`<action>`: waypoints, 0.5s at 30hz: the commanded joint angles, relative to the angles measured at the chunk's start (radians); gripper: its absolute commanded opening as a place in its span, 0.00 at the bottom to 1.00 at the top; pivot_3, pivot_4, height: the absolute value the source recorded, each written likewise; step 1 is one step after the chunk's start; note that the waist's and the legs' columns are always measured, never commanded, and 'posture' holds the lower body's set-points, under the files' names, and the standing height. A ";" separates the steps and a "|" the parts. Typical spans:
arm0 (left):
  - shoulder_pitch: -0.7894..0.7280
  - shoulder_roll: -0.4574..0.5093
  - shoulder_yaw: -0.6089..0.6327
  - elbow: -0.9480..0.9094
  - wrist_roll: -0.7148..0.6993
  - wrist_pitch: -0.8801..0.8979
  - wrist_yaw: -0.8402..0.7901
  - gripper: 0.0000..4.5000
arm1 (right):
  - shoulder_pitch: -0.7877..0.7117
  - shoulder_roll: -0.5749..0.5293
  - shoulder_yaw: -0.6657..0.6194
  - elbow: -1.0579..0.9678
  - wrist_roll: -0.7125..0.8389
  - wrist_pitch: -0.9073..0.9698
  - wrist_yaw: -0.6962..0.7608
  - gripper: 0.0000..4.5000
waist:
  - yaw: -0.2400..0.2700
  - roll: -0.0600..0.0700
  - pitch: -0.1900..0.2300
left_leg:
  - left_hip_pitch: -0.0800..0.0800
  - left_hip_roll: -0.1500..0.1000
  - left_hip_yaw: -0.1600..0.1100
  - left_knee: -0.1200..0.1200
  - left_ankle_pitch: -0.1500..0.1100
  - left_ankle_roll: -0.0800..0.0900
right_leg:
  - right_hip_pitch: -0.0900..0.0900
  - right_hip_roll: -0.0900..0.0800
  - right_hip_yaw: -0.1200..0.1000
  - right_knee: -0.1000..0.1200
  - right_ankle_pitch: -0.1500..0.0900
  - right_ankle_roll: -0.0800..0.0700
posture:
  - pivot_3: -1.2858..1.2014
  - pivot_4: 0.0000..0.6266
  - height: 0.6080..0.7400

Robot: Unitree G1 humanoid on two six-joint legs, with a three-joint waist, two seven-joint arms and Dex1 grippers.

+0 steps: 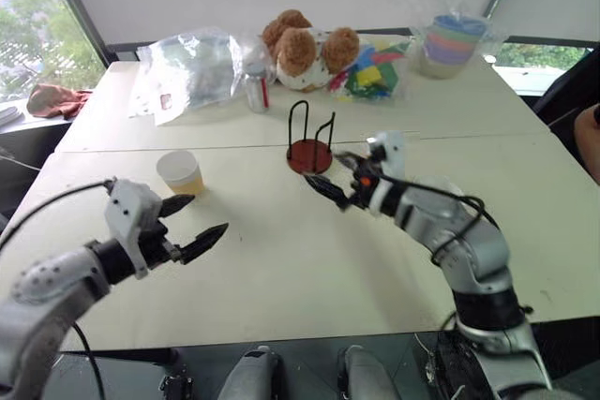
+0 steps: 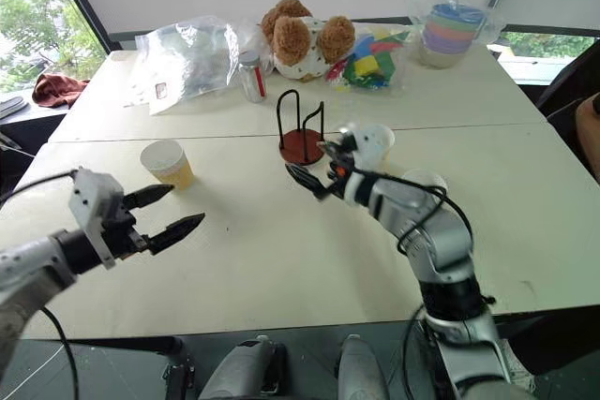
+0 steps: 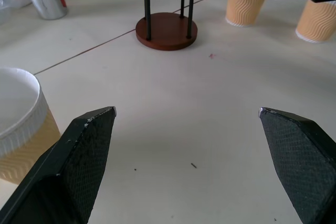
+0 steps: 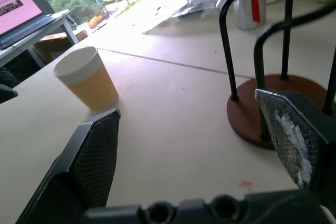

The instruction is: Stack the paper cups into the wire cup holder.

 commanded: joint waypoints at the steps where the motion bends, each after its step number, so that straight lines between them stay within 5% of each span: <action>1: -0.032 0.048 0.092 -0.019 -0.117 0.063 -0.011 1.00 | -0.083 0.035 0.000 0.066 -0.046 -0.001 -0.053 0.99 | -0.004 0.000 0.000 | 0.000 0.000 0.000 -0.001 0.002 -0.003 | 0.000 0.000 0.000 0.000 0.000 0.000 | 0.52 0.24 1.00; 13: -0.116 0.063 0.117 0.006 -0.130 0.067 0.060 1.00 | -0.240 0.140 0.011 0.339 -0.134 -0.090 -0.068 0.99 | -0.017 0.000 0.000 | 0.000 0.001 0.000 -0.004 0.004 -0.008 | -0.002 0.003 0.001 0.000 0.000 0.001 | 0.52 0.24 1.00; 15: -0.108 0.055 0.107 0.007 -0.117 0.058 0.060 1.00 | -0.258 0.157 0.011 0.396 -0.150 -0.119 -0.067 0.88 | -0.017 0.000 0.000 | 0.000 0.001 0.000 -0.004 0.005 -0.008 | -0.002 0.004 0.001 0.000 0.000 0.001 | 0.52 0.24 1.00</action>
